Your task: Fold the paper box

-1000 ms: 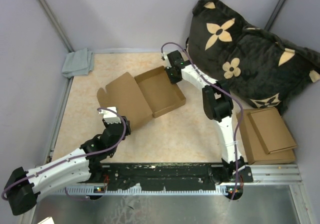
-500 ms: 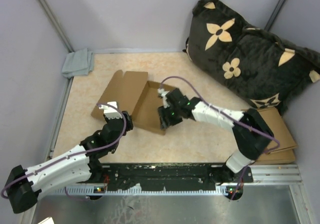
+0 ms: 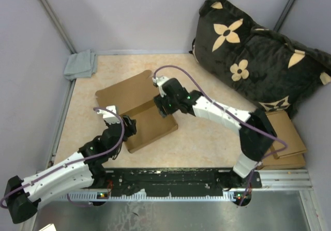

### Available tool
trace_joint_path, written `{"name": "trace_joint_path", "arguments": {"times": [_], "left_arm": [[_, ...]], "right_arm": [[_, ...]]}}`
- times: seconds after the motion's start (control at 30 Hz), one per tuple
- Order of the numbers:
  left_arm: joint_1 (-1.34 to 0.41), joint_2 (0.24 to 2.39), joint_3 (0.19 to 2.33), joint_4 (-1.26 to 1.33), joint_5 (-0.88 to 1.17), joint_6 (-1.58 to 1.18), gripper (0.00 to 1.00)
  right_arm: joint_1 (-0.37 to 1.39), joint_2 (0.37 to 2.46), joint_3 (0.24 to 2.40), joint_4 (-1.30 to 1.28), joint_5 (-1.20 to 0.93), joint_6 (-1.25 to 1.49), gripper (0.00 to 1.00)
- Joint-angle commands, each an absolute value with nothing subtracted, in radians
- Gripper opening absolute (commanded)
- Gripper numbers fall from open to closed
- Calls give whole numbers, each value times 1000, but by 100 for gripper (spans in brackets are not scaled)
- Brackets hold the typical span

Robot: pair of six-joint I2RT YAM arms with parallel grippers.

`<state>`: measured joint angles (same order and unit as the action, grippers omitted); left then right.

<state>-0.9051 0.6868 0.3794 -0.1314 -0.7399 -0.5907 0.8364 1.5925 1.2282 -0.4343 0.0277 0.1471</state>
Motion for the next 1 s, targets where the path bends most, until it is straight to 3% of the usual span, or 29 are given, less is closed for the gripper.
{"name": "trace_joint_path", "arguments": {"times": [0.0,0.23,0.57,0.8,0.97], "left_arm": [[-899,618,396,-217,-759,-658,63],[-900,637,424,-284,-761,-716,64],[-900,790,477,-250,-750,-699,64],[-898,851,505,-187,-735,-668,64],[-888,931,557,-184,-724,-664,71]], "right_arm": [[762,1763,1388,-397,41,125,61],[739,1921,1473,-404,44,173,54],[710,1818,1247,-304,22,283,19],[710,1672,1060,-295,98,369,12],[710,1530,942,-284,98,408,13]]}}
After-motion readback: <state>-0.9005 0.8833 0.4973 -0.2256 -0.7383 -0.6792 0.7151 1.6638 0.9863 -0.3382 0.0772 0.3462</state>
